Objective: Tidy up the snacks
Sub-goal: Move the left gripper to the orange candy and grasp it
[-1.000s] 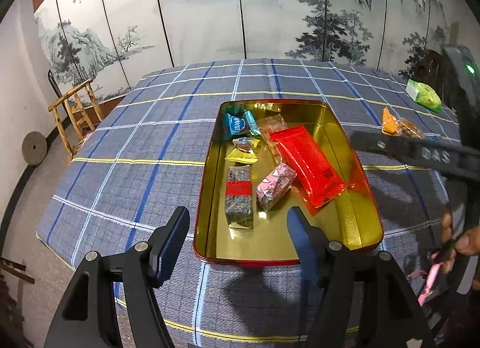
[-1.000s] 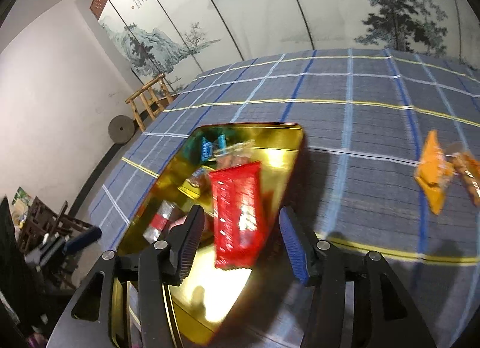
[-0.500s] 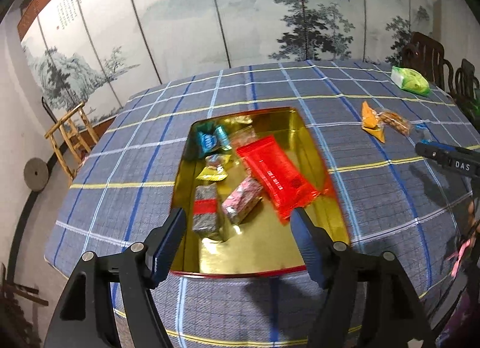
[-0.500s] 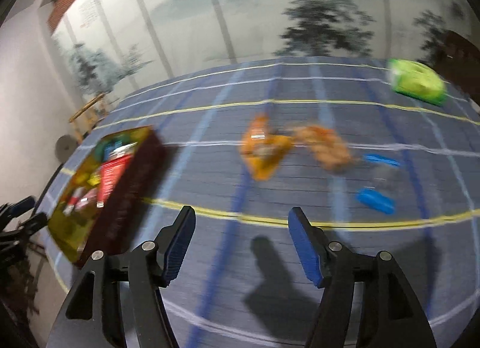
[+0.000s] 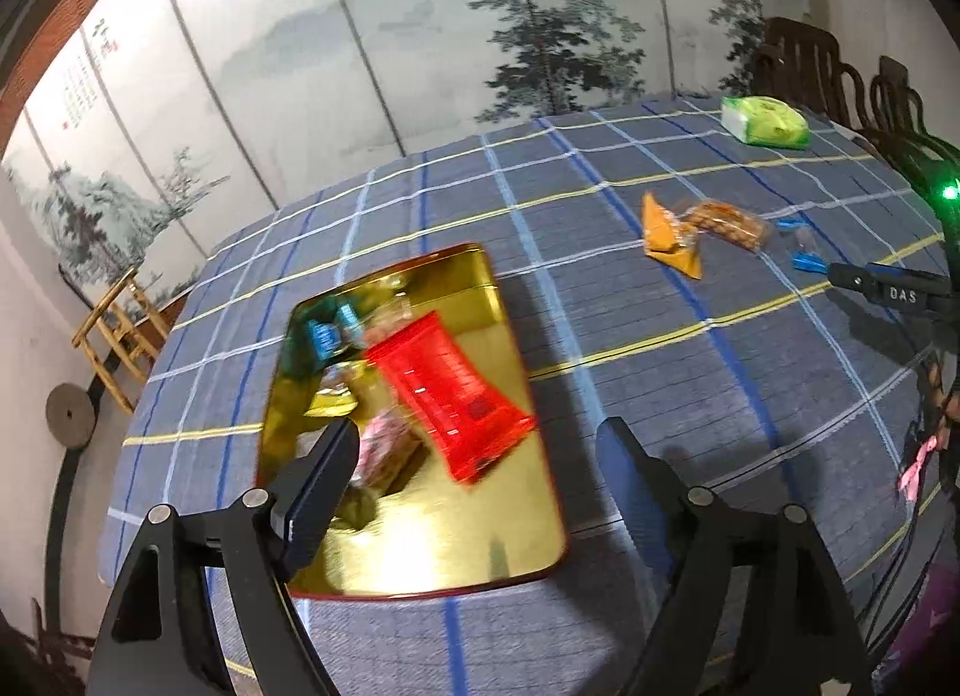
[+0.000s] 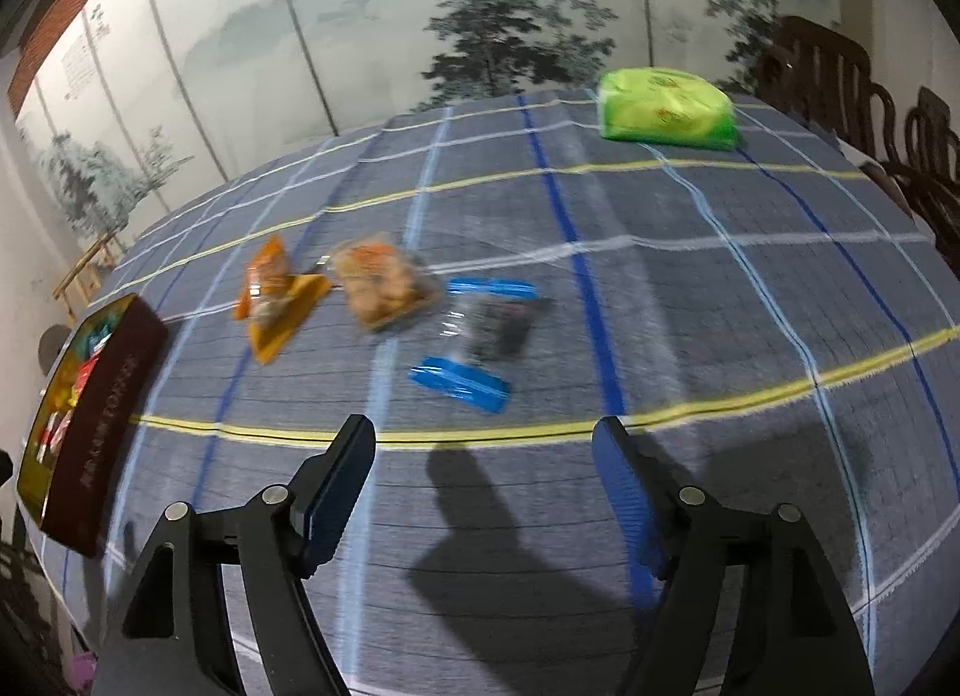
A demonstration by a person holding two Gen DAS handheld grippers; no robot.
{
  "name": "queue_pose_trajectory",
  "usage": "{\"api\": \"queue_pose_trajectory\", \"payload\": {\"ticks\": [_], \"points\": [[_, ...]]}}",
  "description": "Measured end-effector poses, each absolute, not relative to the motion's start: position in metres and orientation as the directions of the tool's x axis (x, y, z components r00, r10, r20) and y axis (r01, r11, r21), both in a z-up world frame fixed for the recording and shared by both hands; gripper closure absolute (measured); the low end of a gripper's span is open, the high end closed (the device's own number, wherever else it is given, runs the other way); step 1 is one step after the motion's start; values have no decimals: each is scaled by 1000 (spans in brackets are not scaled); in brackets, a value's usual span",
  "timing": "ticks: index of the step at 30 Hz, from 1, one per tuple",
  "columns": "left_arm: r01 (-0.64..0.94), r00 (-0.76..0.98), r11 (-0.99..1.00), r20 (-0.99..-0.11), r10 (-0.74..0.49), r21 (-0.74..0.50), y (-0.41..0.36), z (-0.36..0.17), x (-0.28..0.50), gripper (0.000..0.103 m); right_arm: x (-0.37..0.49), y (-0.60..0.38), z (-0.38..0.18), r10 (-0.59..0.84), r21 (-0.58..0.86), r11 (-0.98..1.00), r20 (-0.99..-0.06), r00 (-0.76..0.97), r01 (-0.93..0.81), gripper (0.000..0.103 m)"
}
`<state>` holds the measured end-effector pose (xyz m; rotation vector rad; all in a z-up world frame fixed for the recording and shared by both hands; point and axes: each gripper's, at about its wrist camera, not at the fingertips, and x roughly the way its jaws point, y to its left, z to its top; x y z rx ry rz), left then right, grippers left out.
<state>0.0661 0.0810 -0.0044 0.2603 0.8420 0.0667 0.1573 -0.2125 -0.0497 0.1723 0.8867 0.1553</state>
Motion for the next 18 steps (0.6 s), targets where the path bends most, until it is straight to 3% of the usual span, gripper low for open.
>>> {"api": "queue_pose_trajectory", "payload": {"ticks": [18], "points": [[214, 592, 971, -805, -44, 105, 9, -16, 171, 22, 153, -228, -48, 320, 329, 938, -689, 650, -112, 17]]}}
